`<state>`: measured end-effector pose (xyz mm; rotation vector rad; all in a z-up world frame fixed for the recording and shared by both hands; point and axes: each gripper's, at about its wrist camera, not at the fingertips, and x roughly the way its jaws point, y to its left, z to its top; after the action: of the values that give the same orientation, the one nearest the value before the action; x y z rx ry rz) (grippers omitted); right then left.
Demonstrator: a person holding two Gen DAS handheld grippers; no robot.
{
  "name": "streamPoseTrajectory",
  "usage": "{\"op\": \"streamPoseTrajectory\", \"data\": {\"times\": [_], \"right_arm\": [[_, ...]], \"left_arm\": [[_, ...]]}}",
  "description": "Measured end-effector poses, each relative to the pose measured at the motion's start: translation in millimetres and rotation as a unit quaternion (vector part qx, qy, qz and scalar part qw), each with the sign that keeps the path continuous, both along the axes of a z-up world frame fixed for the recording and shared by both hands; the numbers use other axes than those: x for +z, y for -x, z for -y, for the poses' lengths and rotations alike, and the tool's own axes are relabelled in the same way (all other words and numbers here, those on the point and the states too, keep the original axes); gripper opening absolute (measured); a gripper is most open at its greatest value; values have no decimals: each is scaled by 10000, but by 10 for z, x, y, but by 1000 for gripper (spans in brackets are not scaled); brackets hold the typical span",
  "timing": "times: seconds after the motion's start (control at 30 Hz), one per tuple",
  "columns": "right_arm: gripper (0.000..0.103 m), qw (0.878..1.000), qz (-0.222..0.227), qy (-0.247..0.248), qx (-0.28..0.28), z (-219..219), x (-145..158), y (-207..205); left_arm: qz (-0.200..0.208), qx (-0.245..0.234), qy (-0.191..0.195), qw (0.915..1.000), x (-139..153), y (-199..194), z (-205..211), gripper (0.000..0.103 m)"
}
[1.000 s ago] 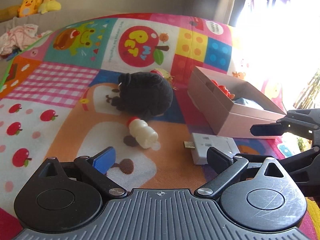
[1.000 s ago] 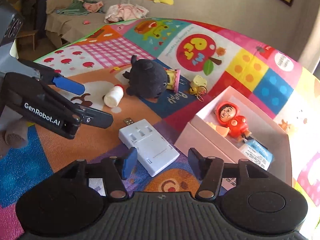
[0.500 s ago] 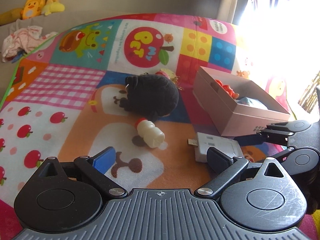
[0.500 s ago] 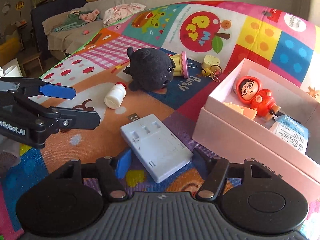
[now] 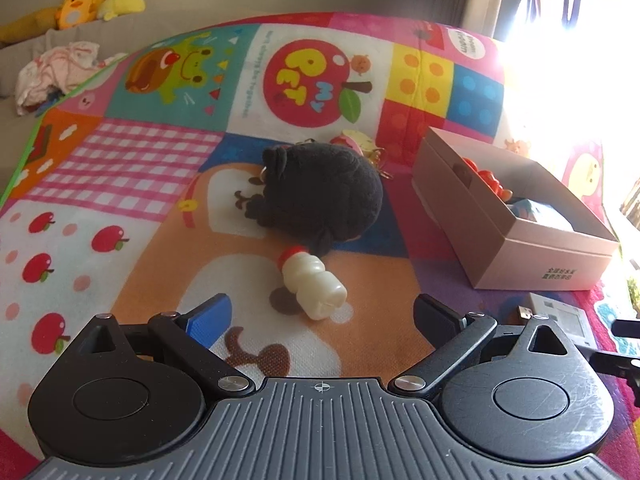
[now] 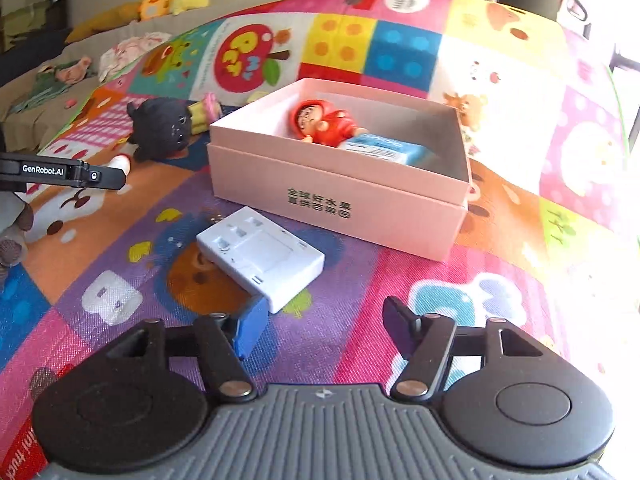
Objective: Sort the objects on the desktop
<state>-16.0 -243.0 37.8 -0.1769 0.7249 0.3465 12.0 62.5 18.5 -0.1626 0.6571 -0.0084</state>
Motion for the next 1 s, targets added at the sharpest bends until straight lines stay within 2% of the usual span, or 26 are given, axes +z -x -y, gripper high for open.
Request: {"op": "streamPoseTrajectory", "data": {"times": [0.03,0.1,0.13,0.2,0.23,0.3,0.37,0.5,0.6,0.8,0.9,0.97,1.0], "right_arm": [[79,9999,-3,-108,-56,26,2,35],[89,9991,-11,-411,-135,70,-5,120],[92,9984,-19,-538,-160,80,-15,156],[98,9975,-91,-687,-167,54,-61,191],[99,9972,-123,-711,-172,42,-87,193],[100,9974,-210,-662,-174,-11,-129,184],[103,9974,-199,-678,-156,-25,-117,176],[103,9971,-254,-703,-170,-26,-132,179],[103,9972,-259,-682,-178,-32,-139,181],[103,9985,-259,-452,-153,-91,-156,181],[103,9989,-280,-337,-157,-122,-164,181],[103,9991,-300,-239,-160,-152,-166,182],[103,9992,-313,-181,-156,-167,-165,177]], "left_arm": [[9,52,-73,10000,-4,-39,13,100],[2,150,-137,9998,-13,-111,23,91],[-40,173,-156,9997,-22,-148,27,82],[-101,242,-228,9994,-45,-207,38,76],[-94,265,-299,9992,-47,-221,52,75],[-89,235,-416,9988,-44,-238,84,65],[-78,198,-553,9982,-43,-240,122,49],[-45,-49,-648,9979,-34,-180,220,30],[4,-476,-599,9971,-7,-49,360,29],[-18,-1451,-436,9885,-33,257,674,30],[2,-1645,-344,9858,-58,361,748,41],[26,-1606,-385,9863,-70,401,749,58],[27,-1564,-416,9868,-76,415,740,59]]}}
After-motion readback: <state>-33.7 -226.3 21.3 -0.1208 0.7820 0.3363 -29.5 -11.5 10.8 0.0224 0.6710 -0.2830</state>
